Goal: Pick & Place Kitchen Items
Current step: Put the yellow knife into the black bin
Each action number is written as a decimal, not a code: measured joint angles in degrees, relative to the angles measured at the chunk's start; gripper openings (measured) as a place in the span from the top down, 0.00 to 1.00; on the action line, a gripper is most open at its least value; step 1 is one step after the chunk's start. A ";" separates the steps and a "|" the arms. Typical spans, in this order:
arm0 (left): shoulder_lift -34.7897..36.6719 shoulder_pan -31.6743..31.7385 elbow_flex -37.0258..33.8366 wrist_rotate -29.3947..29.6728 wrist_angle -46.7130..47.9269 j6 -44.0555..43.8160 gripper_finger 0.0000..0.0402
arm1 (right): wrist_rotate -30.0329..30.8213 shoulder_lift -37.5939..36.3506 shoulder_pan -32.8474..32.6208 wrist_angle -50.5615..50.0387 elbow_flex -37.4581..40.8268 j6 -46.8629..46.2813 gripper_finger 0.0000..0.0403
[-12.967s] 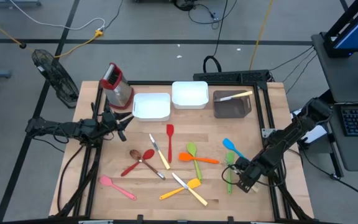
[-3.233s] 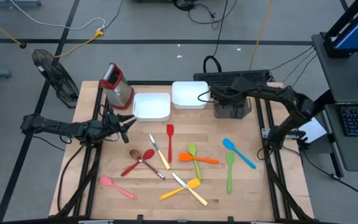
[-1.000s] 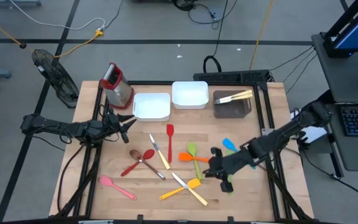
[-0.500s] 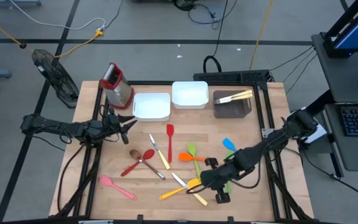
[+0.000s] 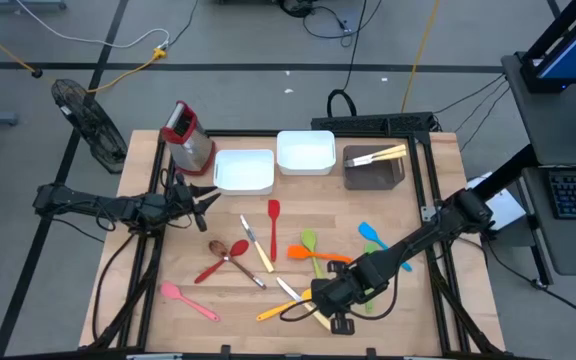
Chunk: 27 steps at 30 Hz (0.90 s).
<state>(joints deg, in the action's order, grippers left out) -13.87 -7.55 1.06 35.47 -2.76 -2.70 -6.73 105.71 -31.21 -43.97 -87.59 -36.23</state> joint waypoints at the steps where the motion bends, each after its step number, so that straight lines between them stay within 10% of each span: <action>1: 0.00 0.00 0.00 0.01 0.00 0.00 0.74 | -0.86 0.20 0.12 -0.05 0.00 -1.34 1.00; 27: -0.01 0.00 0.00 0.01 -0.02 5.46 0.74 | -2.11 0.31 2.74 -3.07 0.00 -27.44 0.73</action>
<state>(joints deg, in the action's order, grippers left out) -13.87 -7.55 1.06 35.48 -2.79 2.76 -8.84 106.02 -28.47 -47.04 -87.59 -63.66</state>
